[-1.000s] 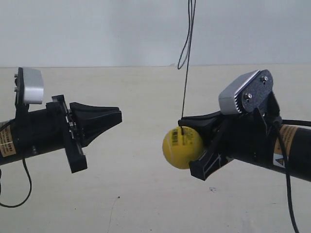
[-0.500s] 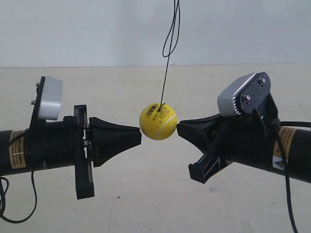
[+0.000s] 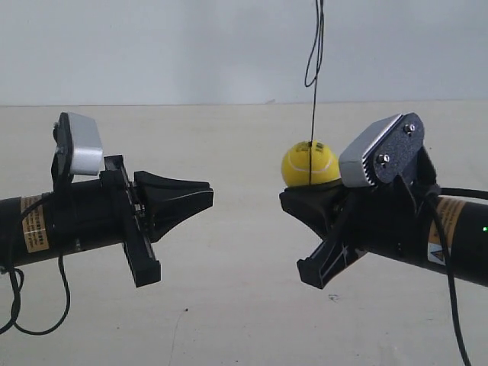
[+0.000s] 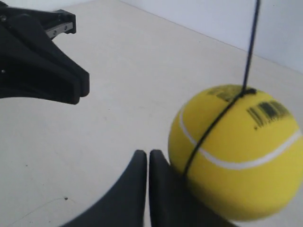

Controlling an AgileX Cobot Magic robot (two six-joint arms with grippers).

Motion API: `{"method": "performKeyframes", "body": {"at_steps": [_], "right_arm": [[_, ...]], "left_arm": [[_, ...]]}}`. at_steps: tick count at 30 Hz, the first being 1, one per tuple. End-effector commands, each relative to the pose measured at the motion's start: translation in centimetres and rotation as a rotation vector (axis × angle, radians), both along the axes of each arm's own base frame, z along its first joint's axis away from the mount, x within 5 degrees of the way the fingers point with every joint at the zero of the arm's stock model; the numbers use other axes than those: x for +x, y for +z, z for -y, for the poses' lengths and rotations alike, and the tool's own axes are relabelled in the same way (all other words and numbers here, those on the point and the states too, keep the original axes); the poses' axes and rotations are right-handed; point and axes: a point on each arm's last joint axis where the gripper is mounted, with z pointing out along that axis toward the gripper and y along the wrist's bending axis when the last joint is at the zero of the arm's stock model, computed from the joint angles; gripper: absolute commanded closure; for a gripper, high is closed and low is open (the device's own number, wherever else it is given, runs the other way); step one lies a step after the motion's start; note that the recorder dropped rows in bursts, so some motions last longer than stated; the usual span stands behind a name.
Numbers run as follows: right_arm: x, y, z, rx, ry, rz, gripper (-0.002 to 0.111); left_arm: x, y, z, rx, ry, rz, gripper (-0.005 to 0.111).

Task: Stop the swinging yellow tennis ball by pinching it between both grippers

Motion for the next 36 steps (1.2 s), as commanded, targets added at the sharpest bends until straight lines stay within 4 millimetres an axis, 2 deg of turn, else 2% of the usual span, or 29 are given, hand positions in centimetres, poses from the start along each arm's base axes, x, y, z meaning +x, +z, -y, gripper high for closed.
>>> {"method": "performKeyframes", "body": {"at_steps": [1,7,24,31,36], "right_arm": [[0.7,-0.3,0.7,-0.054,-0.099,0.004,0.108],[1.3,-0.7,1.6,-0.115,-0.207,-0.007,0.108],[1.3,-0.6,1.5,-0.095,-0.212,-0.014,0.108],[-0.1,0.0,-0.2,0.021,0.007,-0.039,0.108],[-0.3,0.2,-0.3,0.038,0.035,-0.027,0.108]], "left_arm": [[0.2,0.0,0.1,0.001,0.007,0.005,0.102],[0.2,0.0,0.1,0.001,0.007,0.005,0.102],[0.2,0.0,0.1,0.001,0.007,0.005,0.102],[0.2,0.0,0.1,0.001,0.007,0.005,0.102],[0.1,0.0,0.1,0.002,0.005,0.006,0.102]]}}
